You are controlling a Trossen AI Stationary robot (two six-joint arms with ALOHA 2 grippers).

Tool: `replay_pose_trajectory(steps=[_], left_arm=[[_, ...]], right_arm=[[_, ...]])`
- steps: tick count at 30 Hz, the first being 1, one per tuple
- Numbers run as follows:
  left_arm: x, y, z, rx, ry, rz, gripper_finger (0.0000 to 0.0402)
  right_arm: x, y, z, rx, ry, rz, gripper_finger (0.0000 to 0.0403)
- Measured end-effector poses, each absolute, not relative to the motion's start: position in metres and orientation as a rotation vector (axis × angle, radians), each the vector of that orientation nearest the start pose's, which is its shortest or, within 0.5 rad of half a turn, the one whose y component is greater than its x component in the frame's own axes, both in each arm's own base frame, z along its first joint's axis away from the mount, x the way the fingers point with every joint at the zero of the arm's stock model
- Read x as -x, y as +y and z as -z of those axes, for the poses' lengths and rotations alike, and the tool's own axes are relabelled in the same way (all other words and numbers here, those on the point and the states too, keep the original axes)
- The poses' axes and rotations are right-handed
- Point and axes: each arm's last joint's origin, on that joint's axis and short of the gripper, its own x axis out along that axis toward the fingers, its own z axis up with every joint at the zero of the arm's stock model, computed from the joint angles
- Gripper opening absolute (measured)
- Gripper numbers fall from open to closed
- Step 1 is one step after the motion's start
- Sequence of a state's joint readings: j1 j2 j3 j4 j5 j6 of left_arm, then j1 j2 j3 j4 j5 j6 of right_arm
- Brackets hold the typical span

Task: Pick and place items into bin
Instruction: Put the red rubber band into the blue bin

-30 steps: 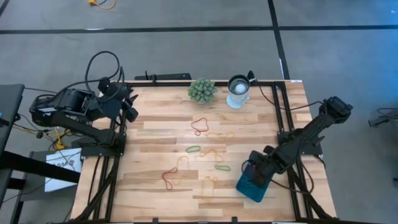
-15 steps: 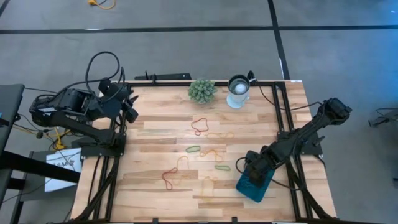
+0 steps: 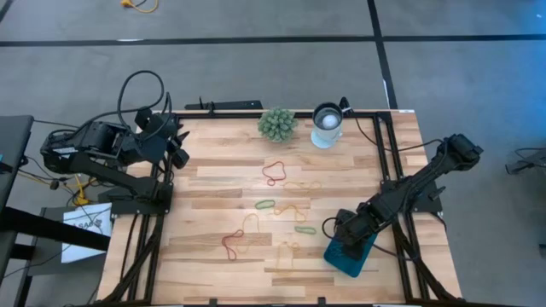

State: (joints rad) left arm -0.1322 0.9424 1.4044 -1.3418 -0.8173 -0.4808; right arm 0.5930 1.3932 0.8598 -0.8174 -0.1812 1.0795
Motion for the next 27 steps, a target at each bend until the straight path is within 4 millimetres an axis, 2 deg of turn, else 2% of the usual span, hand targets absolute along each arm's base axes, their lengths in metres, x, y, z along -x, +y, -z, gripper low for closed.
replay_pose_trajectory(steps=[5,9,13,19,23,27], left_arm=[[-0.114,0.006,-0.412,0.028,0.626,-0.807,0.0114],[-0.113,0.006,-0.411,0.033,0.633,-0.813,0.0114],[-0.112,0.006,-0.41,0.04,0.645,-0.811,0.0114],[-0.113,0.005,-0.409,0.068,0.661,-0.776,0.0114],[-0.117,0.002,-0.39,0.039,0.705,-0.762,0.0114],[-0.124,-0.006,-0.352,0.048,0.748,-0.727,0.0114]], right_arm=[[-0.194,0.136,-0.216,-0.533,1.529,0.166,0.0087],[-0.193,0.134,-0.214,-0.505,1.518,0.203,0.0087],[-0.193,0.135,-0.216,-0.553,1.512,0.239,0.0087],[-0.204,0.136,-0.247,-0.492,1.352,0.16,0.0087],[-0.217,0.132,-0.272,-0.318,1.173,0.122,0.0087],[-0.232,0.119,-0.286,-0.158,0.991,0.197,0.0087]])
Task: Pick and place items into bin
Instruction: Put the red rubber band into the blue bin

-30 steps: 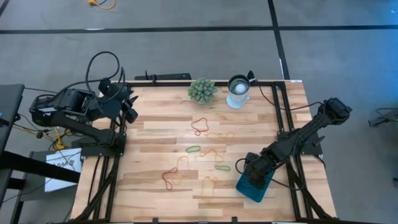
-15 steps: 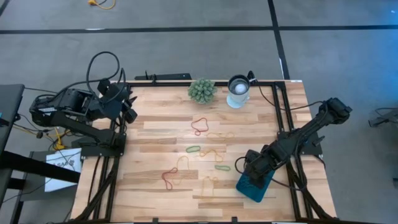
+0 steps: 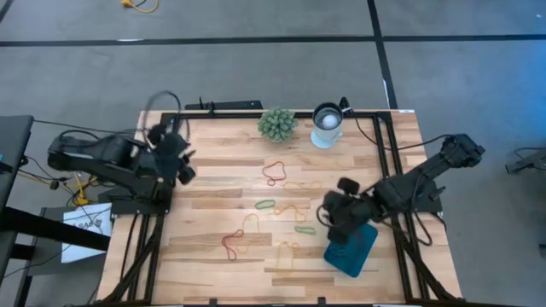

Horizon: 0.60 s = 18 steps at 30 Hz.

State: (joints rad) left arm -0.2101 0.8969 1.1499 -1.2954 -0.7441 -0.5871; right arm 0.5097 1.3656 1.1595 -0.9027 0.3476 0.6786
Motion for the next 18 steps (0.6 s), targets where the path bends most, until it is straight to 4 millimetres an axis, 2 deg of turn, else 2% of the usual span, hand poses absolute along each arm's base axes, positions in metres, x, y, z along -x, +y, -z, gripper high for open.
replay_pose_trajectory(steps=[3,6,12,15,18], left_arm=[[-0.123,-0.011,-0.322,0.086,0.745,-0.692,0.0114],[-0.117,-0.017,-0.297,0.156,0.757,-0.584,0.0114],[-0.108,-0.027,-0.262,0.273,0.614,-0.4,0.0114],[-0.11,-0.033,-0.237,0.332,0.531,-0.351,0.0114],[-0.118,-0.041,-0.206,0.388,0.479,-0.281,0.0114]], right_arm=[[-0.243,0.106,-0.287,-0.131,0.962,0.191,0.0087],[-0.248,0.094,-0.287,-0.097,0.979,0.169,0.0087],[-0.241,0.067,-0.296,-0.007,0.977,0.194,0.0087],[-0.238,0.051,-0.299,-0.011,0.89,0.202,0.0087],[-0.242,0.038,-0.285,-0.02,0.781,0.169,0.0087]])
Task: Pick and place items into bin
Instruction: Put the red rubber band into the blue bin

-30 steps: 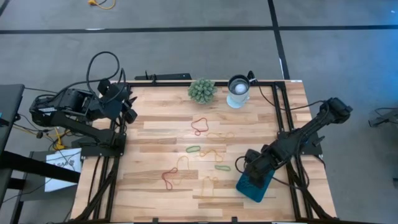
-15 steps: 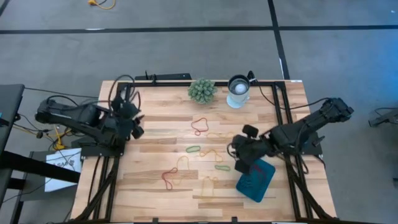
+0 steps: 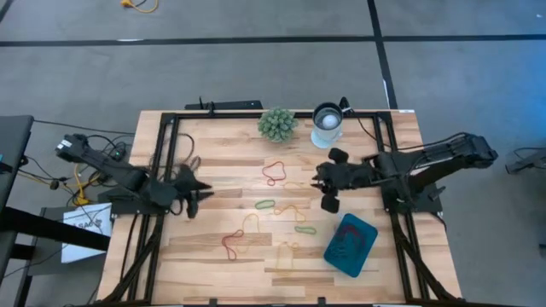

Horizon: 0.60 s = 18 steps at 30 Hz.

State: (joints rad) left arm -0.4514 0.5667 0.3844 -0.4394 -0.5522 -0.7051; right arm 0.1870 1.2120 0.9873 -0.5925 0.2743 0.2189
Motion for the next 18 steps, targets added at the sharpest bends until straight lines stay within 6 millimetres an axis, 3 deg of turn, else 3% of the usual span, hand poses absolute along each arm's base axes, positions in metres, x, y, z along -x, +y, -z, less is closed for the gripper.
replay_pose_trajectory(steps=[3,7,18], left_arm=[[-0.126,-0.048,-0.178,0.511,0.437,-0.182,0.0114],[-0.132,-0.054,-0.154,0.608,0.417,-0.062,0.0114],[-0.16,-0.075,-0.134,0.631,0.505,0.005,0.0114]], right_arm=[[-0.25,0.027,-0.266,-0.059,0.697,0.11,0.0087],[-0.264,0.019,-0.238,-0.086,0.657,0.121,0.0087],[-0.297,0.012,-0.191,-0.091,0.707,0.156,0.0087]])
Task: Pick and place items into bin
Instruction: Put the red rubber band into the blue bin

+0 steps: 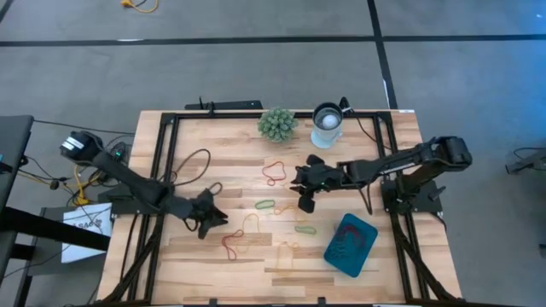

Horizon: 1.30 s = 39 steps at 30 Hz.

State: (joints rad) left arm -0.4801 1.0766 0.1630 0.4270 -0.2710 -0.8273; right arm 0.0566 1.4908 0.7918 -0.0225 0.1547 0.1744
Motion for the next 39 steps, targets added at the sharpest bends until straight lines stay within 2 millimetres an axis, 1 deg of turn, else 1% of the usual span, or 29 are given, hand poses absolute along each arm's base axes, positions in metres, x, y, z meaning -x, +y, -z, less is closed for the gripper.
replay_pose_trajectory(steps=[3,7,11,13,17,20,23,25,30,34,36,39], left_arm=[[-0.177,-0.087,-0.132,0.569,0.57,0.004,0.0114],[-0.199,-0.105,-0.124,0.447,0.72,-0.026,0.0114],[-0.218,-0.116,-0.112,0.326,0.89,-0.154,0.0114],[-0.228,-0.121,-0.109,0.281,0.93,-0.194,0.0114],[-0.243,-0.136,-0.11,0.174,0.945,-0.168,0.0114],[-0.246,-0.144,-0.118,0.137,0.985,-0.183,0.0114],[-0.241,-0.15,-0.124,0.109,1.058,-0.197,0.0114],[-0.239,-0.152,-0.126,0.126,1.086,-0.199,0.0114],[-0.236,-0.156,-0.123,0.192,1.097,-0.243,0.0114],[-0.233,-0.157,-0.119,0.166,1.094,-0.266,0.0112],[-0.233,-0.154,-0.114,0.162,1.101,-0.278,0.0104],[-0.233,-0.149,-0.11,0.183,1.101,-0.298,0.0074]], right_arm=[[-0.298,0.012,-0.19,-0.09,0.708,0.157,0.0087],[-0.296,0.012,-0.195,-0.092,0.694,0.156,0.0087],[-0.295,0.012,-0.204,-0.076,0.65,0.145,0.0087],[-0.295,0.012,-0.205,-0.075,0.64,0.144,0.0087],[-0.296,0.013,-0.206,-0.075,0.631,0.139,0.0087],[-0.296,0.014,-0.203,-0.073,0.643,0.138,0.0087],[-0.296,0.014,-0.203,-0.073,0.645,0.139,0.0087],[-0.296,0.014,-0.203,-0.073,0.646,0.139,0.0087],[-0.296,0.016,-0.203,-0.078,0.646,0.133,0.0087],[-0.296,0.019,-0.203,-0.075,0.643,0.125,0.0087],[-0.296,0.021,-0.203,-0.074,0.642,0.119,0.0087],[-0.296,0.026,-0.204,-0.095,0.63,0.11,0.0087]])
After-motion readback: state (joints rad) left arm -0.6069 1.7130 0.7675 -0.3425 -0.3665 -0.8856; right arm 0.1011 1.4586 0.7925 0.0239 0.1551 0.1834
